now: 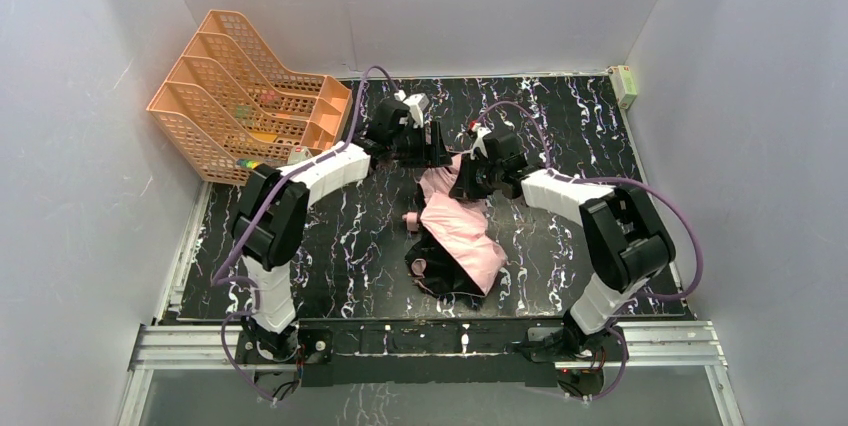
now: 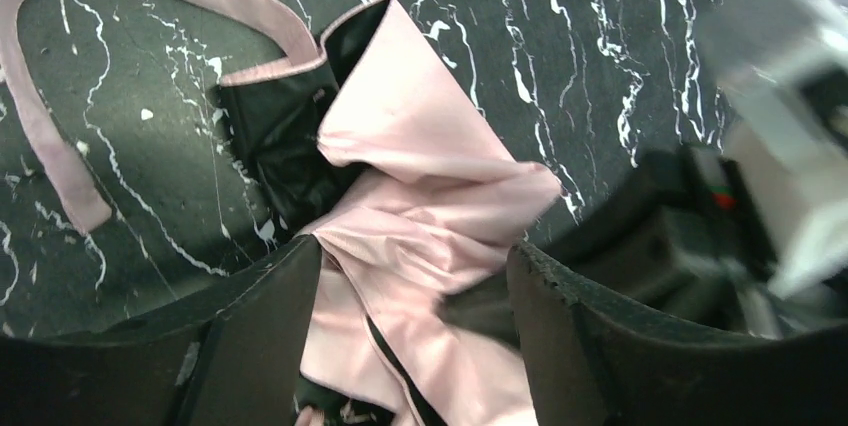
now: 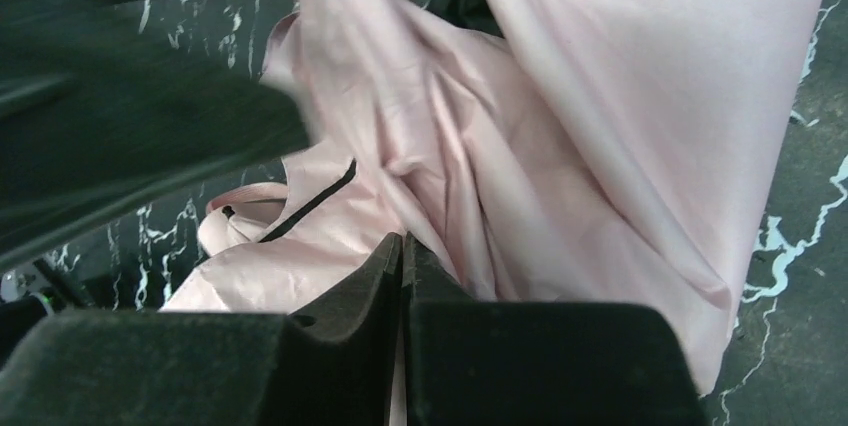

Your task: Put away the umbrella

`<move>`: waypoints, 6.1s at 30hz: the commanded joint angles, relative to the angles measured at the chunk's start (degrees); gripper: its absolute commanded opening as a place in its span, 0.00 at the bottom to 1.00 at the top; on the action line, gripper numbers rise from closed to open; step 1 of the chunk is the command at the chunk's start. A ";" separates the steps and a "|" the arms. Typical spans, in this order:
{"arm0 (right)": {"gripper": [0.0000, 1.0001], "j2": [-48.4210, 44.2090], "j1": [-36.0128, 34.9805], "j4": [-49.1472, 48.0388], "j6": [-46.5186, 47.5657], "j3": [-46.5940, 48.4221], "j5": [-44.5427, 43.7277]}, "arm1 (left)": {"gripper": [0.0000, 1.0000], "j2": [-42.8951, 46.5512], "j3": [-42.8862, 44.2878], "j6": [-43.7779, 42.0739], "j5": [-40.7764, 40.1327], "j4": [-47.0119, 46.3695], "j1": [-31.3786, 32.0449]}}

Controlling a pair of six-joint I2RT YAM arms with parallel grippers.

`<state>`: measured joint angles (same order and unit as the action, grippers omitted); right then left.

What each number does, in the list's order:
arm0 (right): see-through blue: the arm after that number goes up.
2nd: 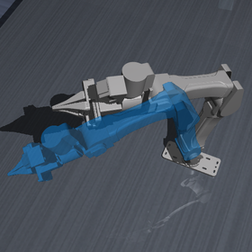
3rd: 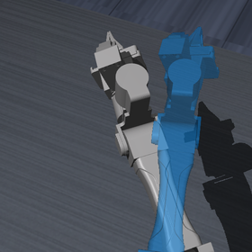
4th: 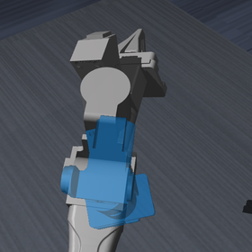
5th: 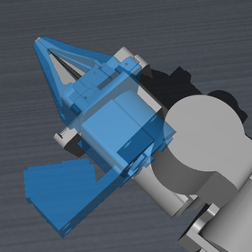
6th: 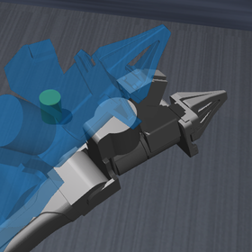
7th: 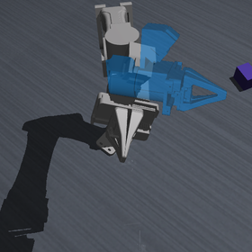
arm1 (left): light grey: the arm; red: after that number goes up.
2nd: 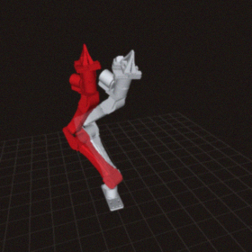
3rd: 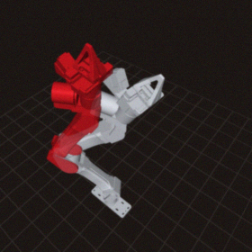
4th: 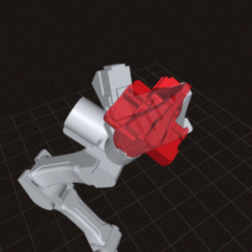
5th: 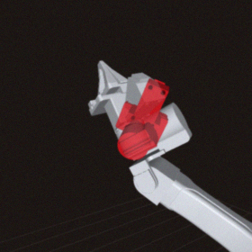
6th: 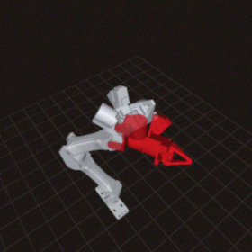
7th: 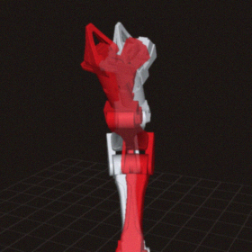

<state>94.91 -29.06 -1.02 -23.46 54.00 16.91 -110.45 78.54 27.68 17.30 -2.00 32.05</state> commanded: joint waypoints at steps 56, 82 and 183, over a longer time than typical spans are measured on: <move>0.11 4.93 2.44 2.68 -5.10 -0.74 -5.56 | 0.64 25.18 -34.26 18.75 -33.30 -24.47 46.98; 0.10 5.69 2.50 3.43 -4.57 0.14 -7.09 | 0.00 33.98 -28.82 8.53 -41.07 -10.70 47.38; 0.17 -2.12 3.04 6.37 4.69 7.02 18.07 | 0.00 -1.61 -7.68 11.07 -0.99 -12.73 3.02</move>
<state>89.38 -26.00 9.02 -19.20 58.02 32.08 -111.55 70.72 39.44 14.26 -13.82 35.70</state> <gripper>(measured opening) 0.179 0.008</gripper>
